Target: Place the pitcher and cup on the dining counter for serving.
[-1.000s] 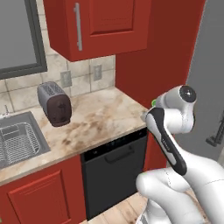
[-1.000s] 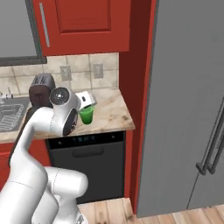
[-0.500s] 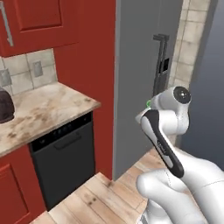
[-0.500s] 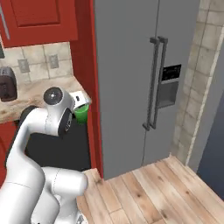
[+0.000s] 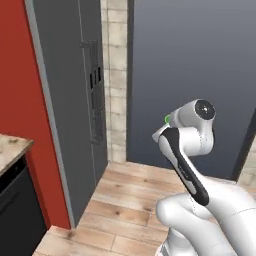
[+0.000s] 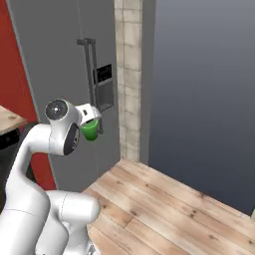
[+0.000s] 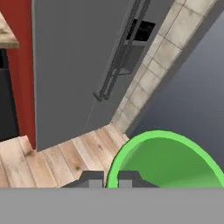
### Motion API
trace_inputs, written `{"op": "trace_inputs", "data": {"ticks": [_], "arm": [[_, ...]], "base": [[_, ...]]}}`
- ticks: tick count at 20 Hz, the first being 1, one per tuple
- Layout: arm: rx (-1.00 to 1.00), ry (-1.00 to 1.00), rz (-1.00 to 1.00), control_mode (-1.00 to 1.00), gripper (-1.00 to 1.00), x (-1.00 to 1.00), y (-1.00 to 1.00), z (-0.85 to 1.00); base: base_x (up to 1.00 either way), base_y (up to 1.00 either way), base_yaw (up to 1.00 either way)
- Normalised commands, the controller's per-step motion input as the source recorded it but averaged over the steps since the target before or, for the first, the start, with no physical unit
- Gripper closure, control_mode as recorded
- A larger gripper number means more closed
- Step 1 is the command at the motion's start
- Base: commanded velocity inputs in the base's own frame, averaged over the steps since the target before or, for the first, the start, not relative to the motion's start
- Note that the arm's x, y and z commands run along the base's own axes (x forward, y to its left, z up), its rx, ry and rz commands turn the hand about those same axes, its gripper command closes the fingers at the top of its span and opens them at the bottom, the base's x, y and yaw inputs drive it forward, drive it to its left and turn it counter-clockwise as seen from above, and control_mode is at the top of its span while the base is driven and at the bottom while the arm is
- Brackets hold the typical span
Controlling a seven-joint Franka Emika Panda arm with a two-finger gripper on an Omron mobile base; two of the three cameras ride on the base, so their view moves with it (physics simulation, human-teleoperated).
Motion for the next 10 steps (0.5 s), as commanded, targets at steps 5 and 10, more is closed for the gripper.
{"op": "trace_inputs", "data": {"ticks": [5, 10], "arm": [[0.00, 0.00, 0.00, 1.00, 1.00, 0.00, 0.00, 0.00], [0.00, 0.00, 0.00, 1.00, 1.00, 0.00, 0.00, 0.00]], "base": [[-0.13, -0.29, -0.76], [-0.14, -0.32, -0.76]]}}
